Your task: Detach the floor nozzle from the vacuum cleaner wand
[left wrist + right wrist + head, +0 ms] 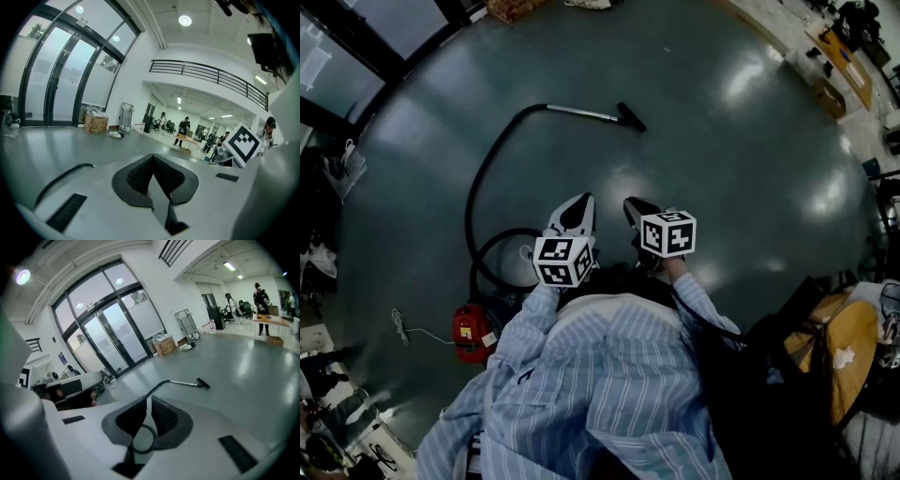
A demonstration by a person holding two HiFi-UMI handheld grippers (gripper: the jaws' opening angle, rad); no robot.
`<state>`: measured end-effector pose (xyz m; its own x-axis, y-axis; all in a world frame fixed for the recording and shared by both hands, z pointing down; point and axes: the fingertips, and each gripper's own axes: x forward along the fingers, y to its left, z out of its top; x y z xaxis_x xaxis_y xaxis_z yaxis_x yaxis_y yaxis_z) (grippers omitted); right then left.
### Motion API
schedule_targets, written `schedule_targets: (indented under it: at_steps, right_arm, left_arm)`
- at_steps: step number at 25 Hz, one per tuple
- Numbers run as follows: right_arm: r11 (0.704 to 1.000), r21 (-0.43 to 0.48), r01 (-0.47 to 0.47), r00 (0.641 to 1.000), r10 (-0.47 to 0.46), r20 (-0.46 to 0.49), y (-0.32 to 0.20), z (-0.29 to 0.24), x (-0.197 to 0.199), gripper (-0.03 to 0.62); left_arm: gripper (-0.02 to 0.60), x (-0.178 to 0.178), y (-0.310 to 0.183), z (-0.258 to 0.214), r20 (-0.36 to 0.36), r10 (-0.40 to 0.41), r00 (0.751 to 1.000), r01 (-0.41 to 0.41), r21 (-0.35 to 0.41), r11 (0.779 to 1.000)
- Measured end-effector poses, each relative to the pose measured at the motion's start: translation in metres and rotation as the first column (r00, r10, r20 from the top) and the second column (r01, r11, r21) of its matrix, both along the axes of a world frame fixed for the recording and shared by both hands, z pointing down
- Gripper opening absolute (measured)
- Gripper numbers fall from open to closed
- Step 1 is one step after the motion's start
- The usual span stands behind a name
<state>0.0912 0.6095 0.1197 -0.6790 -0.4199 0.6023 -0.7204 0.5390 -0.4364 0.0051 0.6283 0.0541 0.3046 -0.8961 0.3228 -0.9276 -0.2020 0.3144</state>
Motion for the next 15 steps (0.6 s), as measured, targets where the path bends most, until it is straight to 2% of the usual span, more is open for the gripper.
schedule_targets:
  at_steps: [15]
  right_arm:
    - [0.996,-0.006,-0.088,0.996,0.088,0.013,0.013,0.011,-0.043,0.037]
  left_arm:
    - [0.006,-0.061,0.018,0.024,-0.01,0.042,0.999,-0.042,-0.034,0.999]
